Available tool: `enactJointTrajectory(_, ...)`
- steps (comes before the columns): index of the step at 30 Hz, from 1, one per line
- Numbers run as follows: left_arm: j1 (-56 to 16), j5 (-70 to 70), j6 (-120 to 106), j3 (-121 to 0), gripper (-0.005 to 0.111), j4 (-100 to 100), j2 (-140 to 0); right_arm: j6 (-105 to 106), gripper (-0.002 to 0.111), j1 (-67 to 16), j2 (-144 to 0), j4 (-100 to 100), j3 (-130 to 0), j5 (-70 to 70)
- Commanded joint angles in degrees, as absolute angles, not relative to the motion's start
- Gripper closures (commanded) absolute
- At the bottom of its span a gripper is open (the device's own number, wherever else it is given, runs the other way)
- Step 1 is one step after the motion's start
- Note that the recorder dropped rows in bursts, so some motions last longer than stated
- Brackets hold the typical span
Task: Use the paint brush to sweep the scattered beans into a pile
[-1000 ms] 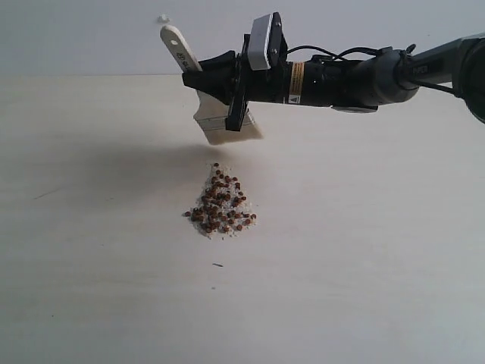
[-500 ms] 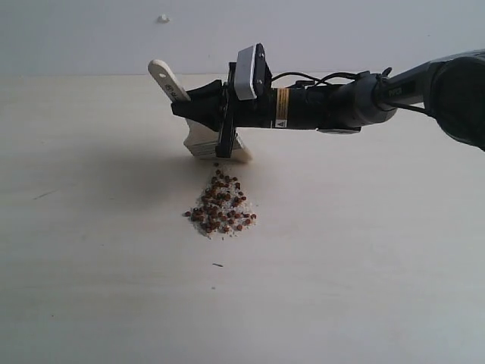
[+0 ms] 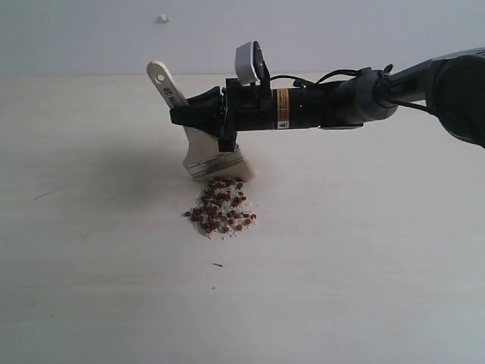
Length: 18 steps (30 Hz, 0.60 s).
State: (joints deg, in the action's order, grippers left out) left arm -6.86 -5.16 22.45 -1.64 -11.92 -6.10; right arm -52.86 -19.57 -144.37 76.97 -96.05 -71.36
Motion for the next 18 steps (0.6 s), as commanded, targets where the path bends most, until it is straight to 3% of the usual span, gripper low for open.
enactJointTrajectory(1,-7.1,-5.1,22.6,-1.4,0.107,-11.6,-5.9,-59.9,0.108,-19.3,-144.7,82.8,-95.9,-70.0)
enactJointTrajectory(18,-7.1,-5.1,22.6,-1.4,0.107,-11.6,-5.9,-49.0,0.108,-19.2,-141.9,73.9,-95.9,-70.0)
